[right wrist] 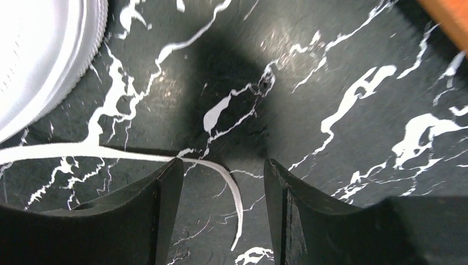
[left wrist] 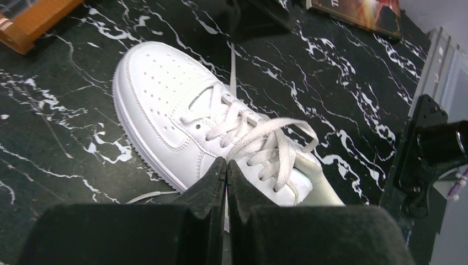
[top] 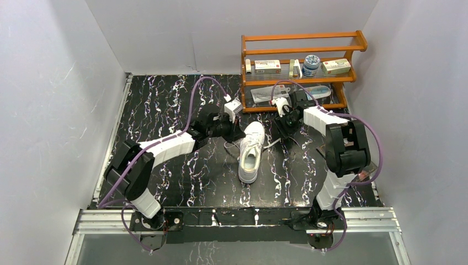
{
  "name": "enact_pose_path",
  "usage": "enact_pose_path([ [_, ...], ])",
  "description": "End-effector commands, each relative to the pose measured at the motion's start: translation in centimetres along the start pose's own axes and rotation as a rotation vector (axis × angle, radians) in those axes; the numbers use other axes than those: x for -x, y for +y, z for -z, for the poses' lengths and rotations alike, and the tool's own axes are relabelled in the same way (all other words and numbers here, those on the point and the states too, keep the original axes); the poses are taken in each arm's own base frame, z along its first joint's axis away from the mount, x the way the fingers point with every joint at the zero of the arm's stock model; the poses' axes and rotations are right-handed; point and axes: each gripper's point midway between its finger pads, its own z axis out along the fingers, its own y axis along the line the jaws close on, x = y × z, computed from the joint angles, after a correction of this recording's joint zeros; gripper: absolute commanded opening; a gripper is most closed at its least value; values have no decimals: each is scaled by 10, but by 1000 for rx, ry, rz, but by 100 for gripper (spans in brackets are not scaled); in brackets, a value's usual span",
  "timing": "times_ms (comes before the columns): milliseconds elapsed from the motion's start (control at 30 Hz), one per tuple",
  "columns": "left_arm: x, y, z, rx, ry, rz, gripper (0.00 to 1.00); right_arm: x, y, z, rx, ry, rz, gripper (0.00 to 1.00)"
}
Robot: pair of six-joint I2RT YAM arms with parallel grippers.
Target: Tie the shoes
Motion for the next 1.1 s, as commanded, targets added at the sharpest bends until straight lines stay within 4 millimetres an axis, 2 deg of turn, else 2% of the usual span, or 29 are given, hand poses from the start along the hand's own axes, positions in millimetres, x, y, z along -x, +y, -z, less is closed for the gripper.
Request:
enact_pose_path([
  [0,30,-3,19,59,-52,-14,0,-2,2,-4,14,-36,34,64],
  [167,32,-8,20,42,-44,2,0,-20,-12,-10,-91,-12,41,66],
  [233,34,-12,22,29,-40,4,0,-23,-12,-16,-88,-7,28,61],
  [267,35,-13,22,26,-37,5,0,-24,-10,-18,-74,-7,13,53],
  [333,37,-15,24,18,-29,2,0,-25,-1,-20,-37,1,-33,25],
  [400,37,-16,25,19,-19,-1,0,-15,13,-13,15,-28,-86,7],
  [433,37,-16,25,17,-11,-1,0,-8,23,-5,57,-50,-104,1],
  [467,36,-16,24,15,0,-2,0,0,29,5,65,-75,-119,0],
  [667,43,-23,25,-15,-1,-2,0,51,61,86,107,-236,-239,0],
  [767,50,-30,32,-31,-9,-8,0,83,86,126,222,-401,-289,0],
  [800,53,-37,39,-43,-13,-9,0,111,112,162,363,-508,-392,0],
  [967,47,-40,44,-27,9,75,0,142,135,208,510,-696,-404,0],
  [1067,47,-45,44,-45,12,133,0,146,155,223,608,-752,-312,0],
])
